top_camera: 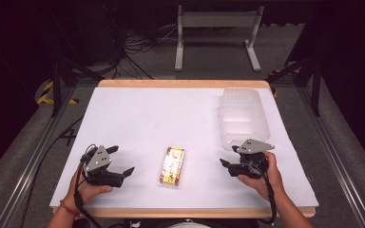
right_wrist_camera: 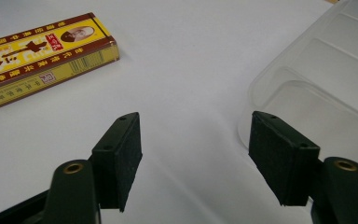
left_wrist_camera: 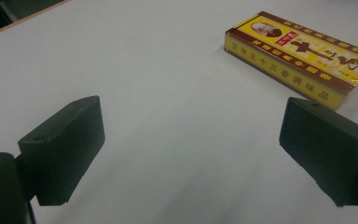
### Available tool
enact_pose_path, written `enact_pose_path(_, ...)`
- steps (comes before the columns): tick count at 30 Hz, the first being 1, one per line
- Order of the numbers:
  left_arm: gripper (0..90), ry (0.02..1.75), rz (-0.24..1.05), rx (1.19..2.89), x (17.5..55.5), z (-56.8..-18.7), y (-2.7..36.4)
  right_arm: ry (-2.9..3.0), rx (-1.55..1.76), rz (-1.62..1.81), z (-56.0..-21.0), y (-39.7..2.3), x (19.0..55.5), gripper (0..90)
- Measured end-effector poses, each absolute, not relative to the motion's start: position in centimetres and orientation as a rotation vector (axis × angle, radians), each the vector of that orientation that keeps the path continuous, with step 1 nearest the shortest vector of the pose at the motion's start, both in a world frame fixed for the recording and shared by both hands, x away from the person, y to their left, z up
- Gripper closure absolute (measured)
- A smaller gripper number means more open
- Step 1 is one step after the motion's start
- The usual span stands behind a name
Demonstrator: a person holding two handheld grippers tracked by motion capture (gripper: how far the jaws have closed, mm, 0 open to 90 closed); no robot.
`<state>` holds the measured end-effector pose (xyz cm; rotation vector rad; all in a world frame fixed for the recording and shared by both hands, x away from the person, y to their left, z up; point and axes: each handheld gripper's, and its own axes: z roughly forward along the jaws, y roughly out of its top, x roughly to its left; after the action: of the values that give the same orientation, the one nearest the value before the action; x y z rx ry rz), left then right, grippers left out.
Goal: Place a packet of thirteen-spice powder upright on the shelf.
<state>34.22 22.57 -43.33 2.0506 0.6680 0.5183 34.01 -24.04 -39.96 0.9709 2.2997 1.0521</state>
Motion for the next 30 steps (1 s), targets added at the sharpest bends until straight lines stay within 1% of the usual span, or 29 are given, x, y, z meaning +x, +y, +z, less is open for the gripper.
enact_pose_path(2, 7.4, 0.673, 0.519, 2.046, 34.2, -43.3, 22.6, 2.305, 0.986, 1.070, -40.0, -24.1, 34.0, 36.4)
enact_pose_path(3, 7.4, 0.665, 0.522, 2.045, 34.2, -43.2, 22.6, 2.299, 1.017, 1.073, -40.2, -24.2, 34.0, 38.9)
enact_pose_path(6, 7.5, 0.657, 0.519, 2.043, 34.1, -43.2, 22.6, 2.307, 1.029, 1.074, -40.3, -24.0, 34.0, 41.6)
enact_pose_path(10, 7.5, 0.648, 0.518, 2.045, 34.0, -43.2, 22.6, 2.323, 1.021, 1.096, -40.2, -23.3, 34.0, 42.0)
enact_pose_path(12, 7.4, 0.643, 0.516, 2.047, 33.9, -43.2, 22.7, 2.327, 1.028, 1.101, -40.1, -23.1, 34.1, 41.0)
enact_pose_path(15, 7.3, 0.645, 0.509, 2.036, 33.7, -43.2, 23.0, 2.327, 1.129, 1.167, -40.1, -21.7, 35.0, 31.3)
enact_pose_path(18, 7.3, 0.646, 0.506, 2.037, 33.5, -43.2, 22.9, 2.351, 1.209, 1.204, -39.9, -19.8, 35.7, 27.1)
enact_pose_path(22, 7.3, 0.642, 0.513, 2.050, 33.4, -43.3, 22.7, 2.405, 1.260, 1.177, -40.2, -16.5, 36.5, 25.1)
enact_pose_path(23, 7.3, 0.642, 0.513, 2.050, 33.4, -43.3, 22.7, 2.405, 1.260, 1.177, -40.2, -16.5, 36.5, 25.1)
enact_pose_path(24, 7.3, 0.639, 0.508, 2.047, 33.5, -43.2, 22.7, 2.437, 1.293, 1.164, -40.4, -14.9, 37.1, 25.5)
enact_pose_path(25, 7.3, 0.639, 0.508, 2.047, 33.5, -43.2, 22.7, 2.437, 1.293, 1.164, -40.4, -14.9, 37.1, 25.5)
enact_pose_path(26, 7.3, 0.637, 0.508, 2.052, 33.5, -43.3, 22.7, 2.459, 1.348, 1.137, -40.8, -13.4, 37.7, 27.2)
enact_pose_path(27, 7.3, 0.637, 0.508, 2.052, 33.5, -43.3, 22.7, 2.459, 1.348, 1.137, -40.8, -13.4, 37.7, 27.2)
enact_pose_path(30, 7.4, 0.631, 0.507, 2.056, 33.5, -43.4, 22.7, 2.472, 1.408, 1.093, -41.3, -11.5, 38.4, 27.7)
